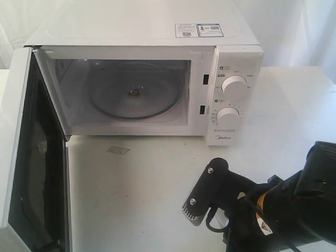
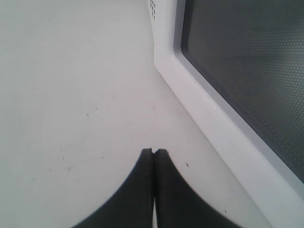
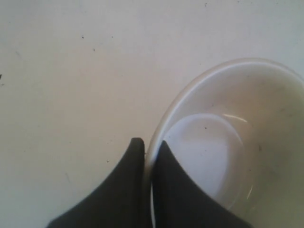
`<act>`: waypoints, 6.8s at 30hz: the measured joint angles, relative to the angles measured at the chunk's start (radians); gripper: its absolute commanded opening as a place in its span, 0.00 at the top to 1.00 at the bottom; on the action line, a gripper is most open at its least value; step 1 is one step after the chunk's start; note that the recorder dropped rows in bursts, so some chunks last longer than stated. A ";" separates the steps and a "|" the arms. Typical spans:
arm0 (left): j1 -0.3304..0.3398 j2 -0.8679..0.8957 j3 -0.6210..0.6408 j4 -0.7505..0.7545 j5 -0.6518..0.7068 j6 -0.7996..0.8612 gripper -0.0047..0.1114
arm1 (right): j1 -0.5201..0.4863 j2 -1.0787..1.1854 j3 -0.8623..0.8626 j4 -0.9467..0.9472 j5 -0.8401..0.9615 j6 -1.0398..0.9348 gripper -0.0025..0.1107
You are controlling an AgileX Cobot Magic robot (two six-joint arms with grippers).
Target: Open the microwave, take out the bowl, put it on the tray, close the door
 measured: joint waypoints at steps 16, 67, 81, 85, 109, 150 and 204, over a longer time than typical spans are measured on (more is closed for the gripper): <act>0.000 0.000 0.000 0.000 0.000 0.000 0.96 | 0.000 0.076 0.000 -0.021 -0.045 0.019 0.65; 0.000 0.000 0.000 0.000 0.000 0.000 0.96 | 0.000 -0.668 -0.112 0.067 0.144 0.123 0.83; 0.000 0.000 0.000 0.000 0.000 0.000 0.96 | 0.000 -0.691 0.102 0.330 -0.189 -0.084 0.94; 0.000 0.000 0.000 0.000 0.000 0.000 0.96 | 0.000 -0.693 0.138 0.330 -0.230 -0.090 0.94; 0.000 0.034 -0.231 -0.080 0.056 -0.250 0.96 | 0.000 -0.694 0.197 0.357 -0.318 -0.094 0.94; 0.000 0.369 -0.366 -0.116 0.033 -0.170 0.96 | 0.000 -0.694 0.197 0.357 -0.345 -0.096 0.94; 0.004 1.068 -0.665 -1.385 0.371 1.402 0.96 | 0.285 -0.245 0.206 0.372 -1.026 0.026 0.98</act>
